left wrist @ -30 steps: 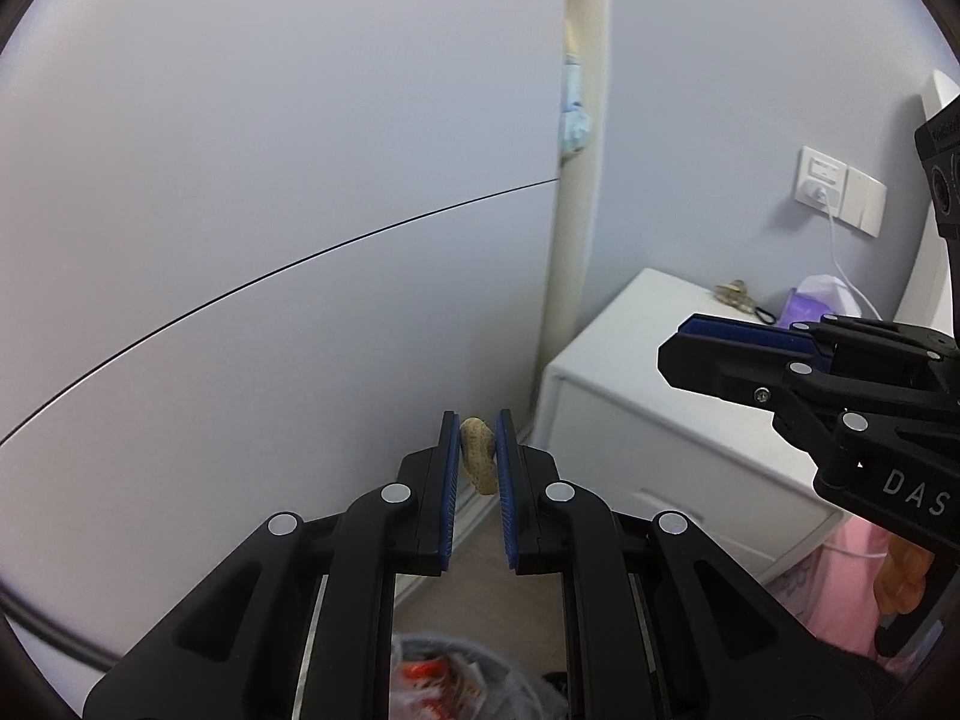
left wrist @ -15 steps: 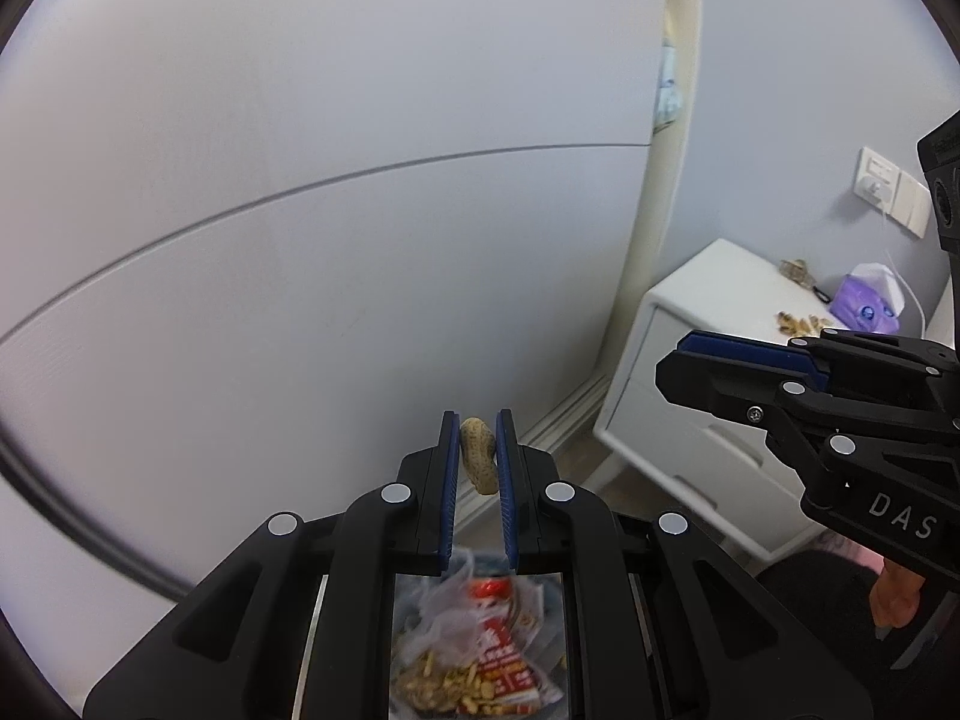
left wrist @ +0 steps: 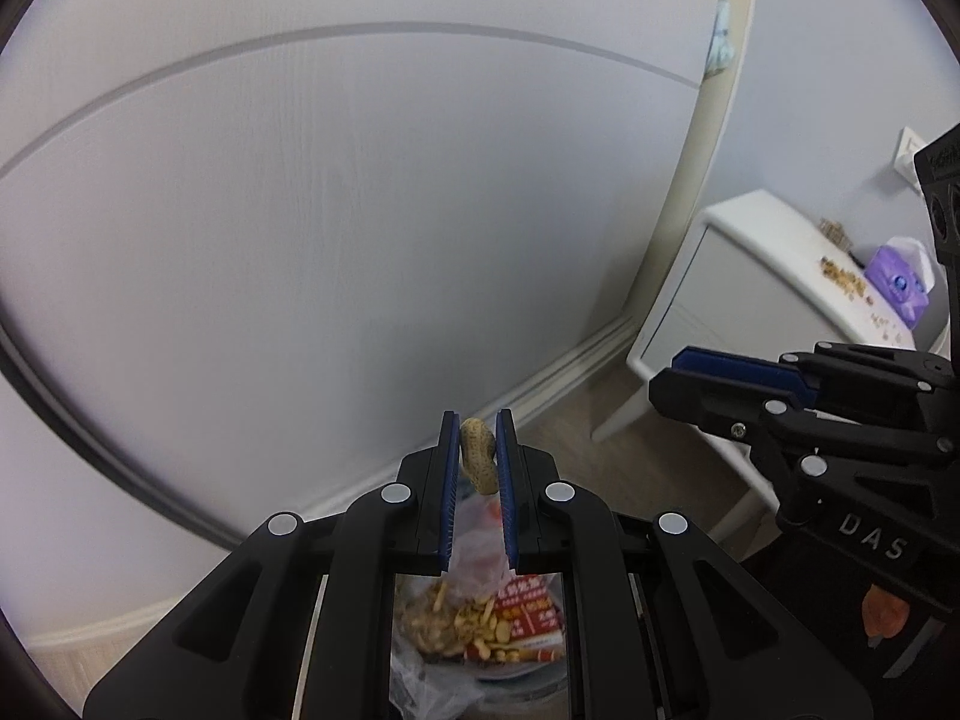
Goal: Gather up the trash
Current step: 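Lower the left tool over the bin opening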
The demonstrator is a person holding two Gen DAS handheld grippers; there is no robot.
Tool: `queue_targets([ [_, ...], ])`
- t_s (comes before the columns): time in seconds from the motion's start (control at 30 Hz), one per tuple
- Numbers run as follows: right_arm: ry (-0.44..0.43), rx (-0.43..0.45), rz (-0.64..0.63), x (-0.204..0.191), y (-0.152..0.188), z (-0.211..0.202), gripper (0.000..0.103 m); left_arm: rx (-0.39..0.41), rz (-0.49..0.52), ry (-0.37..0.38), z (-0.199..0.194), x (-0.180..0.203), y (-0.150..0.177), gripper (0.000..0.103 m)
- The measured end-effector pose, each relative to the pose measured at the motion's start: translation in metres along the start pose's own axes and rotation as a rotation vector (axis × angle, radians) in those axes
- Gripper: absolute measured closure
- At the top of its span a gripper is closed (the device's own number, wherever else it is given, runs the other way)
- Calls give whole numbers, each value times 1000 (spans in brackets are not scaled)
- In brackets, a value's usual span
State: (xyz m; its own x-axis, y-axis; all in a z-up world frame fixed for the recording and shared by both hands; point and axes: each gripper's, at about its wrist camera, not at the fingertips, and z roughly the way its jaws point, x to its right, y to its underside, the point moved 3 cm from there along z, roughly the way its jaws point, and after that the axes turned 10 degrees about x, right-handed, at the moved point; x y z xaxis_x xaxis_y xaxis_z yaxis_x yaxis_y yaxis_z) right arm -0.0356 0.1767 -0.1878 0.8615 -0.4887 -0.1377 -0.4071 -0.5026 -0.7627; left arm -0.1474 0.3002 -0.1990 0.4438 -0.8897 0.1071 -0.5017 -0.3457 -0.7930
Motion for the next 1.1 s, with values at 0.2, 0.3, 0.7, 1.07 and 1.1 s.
queue_targets([
  [0.2, 12, -89, 8, -9, 34, 24, 87, -70, -33, -3, 20, -9, 30, 92],
  [0.3, 9, -133, 24, -7, 51, 39, 87, -106, -57, -3, 31, -12, 47, 92],
  [0.7, 2, -234, 60, -2, 103, 78, 87, -258, -111, -23, 68, -17, 118, 92],
  [1.07, 22, -336, 55, 9, 147, 104, 87, -384, -102, -16, 97, -11, 160, 92],
  [1.1, 25, -342, 57, 10, 148, 106, 87, -388, -96, -14, 98, -9, 162, 92],
])
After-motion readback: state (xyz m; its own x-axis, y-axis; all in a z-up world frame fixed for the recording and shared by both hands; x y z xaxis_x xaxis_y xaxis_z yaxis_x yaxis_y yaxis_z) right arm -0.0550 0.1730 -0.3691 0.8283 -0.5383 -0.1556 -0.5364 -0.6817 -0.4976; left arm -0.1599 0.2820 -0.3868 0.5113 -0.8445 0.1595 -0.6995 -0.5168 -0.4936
